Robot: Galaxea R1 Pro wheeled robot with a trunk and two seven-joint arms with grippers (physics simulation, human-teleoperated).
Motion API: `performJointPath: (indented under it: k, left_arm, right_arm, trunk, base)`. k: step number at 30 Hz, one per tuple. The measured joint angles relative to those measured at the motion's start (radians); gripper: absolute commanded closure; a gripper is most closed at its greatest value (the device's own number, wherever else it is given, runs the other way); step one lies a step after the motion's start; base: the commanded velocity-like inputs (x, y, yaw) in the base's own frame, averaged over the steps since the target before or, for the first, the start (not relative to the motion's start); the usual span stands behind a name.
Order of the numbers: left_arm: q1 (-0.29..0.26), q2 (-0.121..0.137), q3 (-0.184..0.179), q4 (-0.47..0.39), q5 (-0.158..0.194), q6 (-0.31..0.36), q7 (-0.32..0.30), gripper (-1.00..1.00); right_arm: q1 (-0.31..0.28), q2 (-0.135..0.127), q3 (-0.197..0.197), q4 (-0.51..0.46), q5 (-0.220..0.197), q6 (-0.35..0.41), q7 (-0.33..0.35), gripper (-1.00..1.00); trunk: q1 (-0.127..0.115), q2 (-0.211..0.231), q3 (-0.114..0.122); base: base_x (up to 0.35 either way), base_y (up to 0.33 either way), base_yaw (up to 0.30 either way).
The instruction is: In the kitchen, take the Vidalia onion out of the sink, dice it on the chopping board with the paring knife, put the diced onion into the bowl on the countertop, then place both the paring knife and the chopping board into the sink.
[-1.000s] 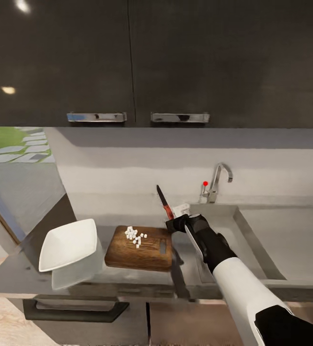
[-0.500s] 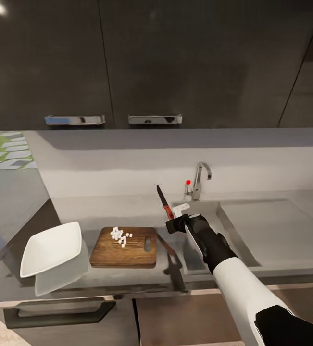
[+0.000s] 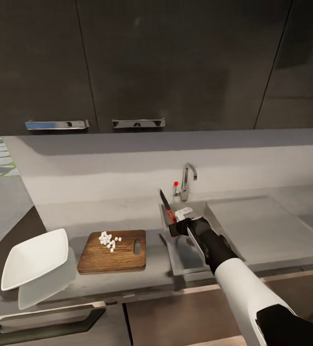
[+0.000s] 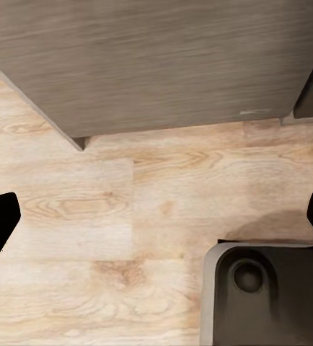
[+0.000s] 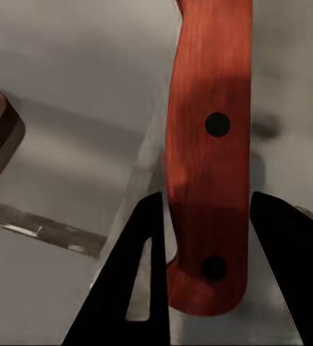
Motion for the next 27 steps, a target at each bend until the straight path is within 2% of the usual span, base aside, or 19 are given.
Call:
performJointPath:
  k: [3,6,9,11,13,17,27]
  left_arm:
    - [-0.015,0.000,0.000,-0.002,-0.001,-0.001,0.000,-1.00]
    - [-0.041,0.000,0.000,-0.007,-0.002,-0.001,-0.001,-1.00]
    - [-0.055,0.000,-0.001,-0.014,-0.002,-0.003,-0.002,-1.00]
    - [-0.059,0.000,0.000,-0.021,-0.001,-0.004,-0.002,-1.00]
    - [-0.061,0.000,0.000,-0.024,-0.001,-0.005,-0.002,-1.00]
    - [-0.061,0.000,-0.001,-0.023,-0.001,-0.005,-0.002,-1.00]
    - [-0.061,0.000,-0.001,-0.021,0.000,-0.005,-0.002,-1.00]
  right_arm:
    - [0.000,-0.002,-0.021,0.042,0.001,-0.004,-0.004,1.00]
    - [0.000,-0.001,-0.026,0.081,0.000,-0.009,-0.059,1.00]
    - [0.000,-0.002,-0.031,0.099,0.000,-0.010,-0.086,1.00]
    - [0.000,-0.002,-0.063,0.128,0.000,-0.011,-0.092,1.00]
    - [0.000,-0.002,-0.128,0.154,0.002,-0.012,-0.103,1.00]
    - [0.000,-0.002,-0.170,0.181,0.000,-0.013,-0.117,1.00]
    - [0.000,0.000,-0.177,0.189,-0.001,-0.014,-0.120,1.00]
  trunk:
    - [0.000,0.000,0.004]
    - [0.000,0.000,0.008]
    - [0.000,0.000,0.012]
    - [0.000,0.000,0.013]
    - [0.000,0.000,0.013]
    - [0.000,0.000,0.009]
    - [0.000,0.000,-0.007]
  base:
    - [0.000,0.000,-0.165]
    - [0.000,0.000,-0.165]
    - [0.000,0.000,-0.139]
    - [0.000,0.000,-0.042]
    - [0.007,0.000,-0.009]
    - [0.089,0.000,-0.003]
    - [0.219,0.000,0.000]
